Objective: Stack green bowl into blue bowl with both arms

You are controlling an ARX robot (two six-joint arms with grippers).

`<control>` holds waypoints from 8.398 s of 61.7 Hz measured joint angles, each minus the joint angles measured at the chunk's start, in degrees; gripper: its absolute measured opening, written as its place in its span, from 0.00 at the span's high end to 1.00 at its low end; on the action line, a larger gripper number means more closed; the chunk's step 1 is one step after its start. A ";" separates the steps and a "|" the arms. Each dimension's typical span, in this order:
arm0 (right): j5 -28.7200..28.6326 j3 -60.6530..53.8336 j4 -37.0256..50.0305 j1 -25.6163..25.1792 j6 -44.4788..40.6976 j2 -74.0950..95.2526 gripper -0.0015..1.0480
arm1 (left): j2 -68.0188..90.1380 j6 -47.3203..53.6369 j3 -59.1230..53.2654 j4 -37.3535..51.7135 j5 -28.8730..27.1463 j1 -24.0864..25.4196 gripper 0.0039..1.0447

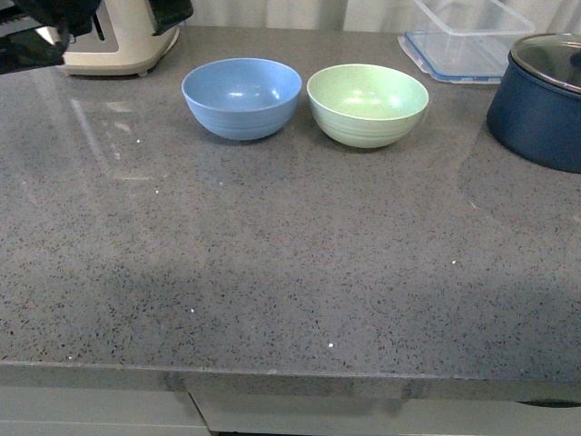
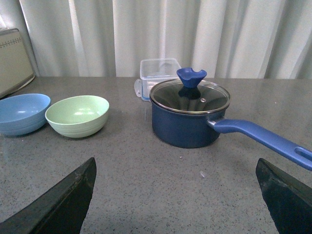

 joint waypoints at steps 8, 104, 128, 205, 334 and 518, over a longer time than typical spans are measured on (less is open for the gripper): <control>0.02 0.00 0.00 0.00 0.00 0.00 0.10 | -6.62 2.75 -8.22 0.04 -1.57 -0.92 0.06; 0.00 0.00 0.00 0.00 0.00 0.00 0.10 | -51.08 26.91 -67.19 51.74 21.79 12.76 0.97; 0.02 0.00 0.00 0.00 0.00 0.00 0.10 | -69.07 26.93 -68.04 36.50 21.79 12.76 0.97; 0.00 0.00 0.00 0.00 -0.02 0.00 0.10 | -102.66 26.91 -68.06 3.30 21.79 12.76 0.83; 2.54 103.84 -29.83 13.60 2.51 127.19 0.10 | -102.71 27.06 -68.06 3.30 21.77 12.76 0.06; -5.46 133.74 -43.04 23.65 -1.14 138.51 0.99 | -102.71 27.06 -68.06 3.30 21.75 12.76 0.06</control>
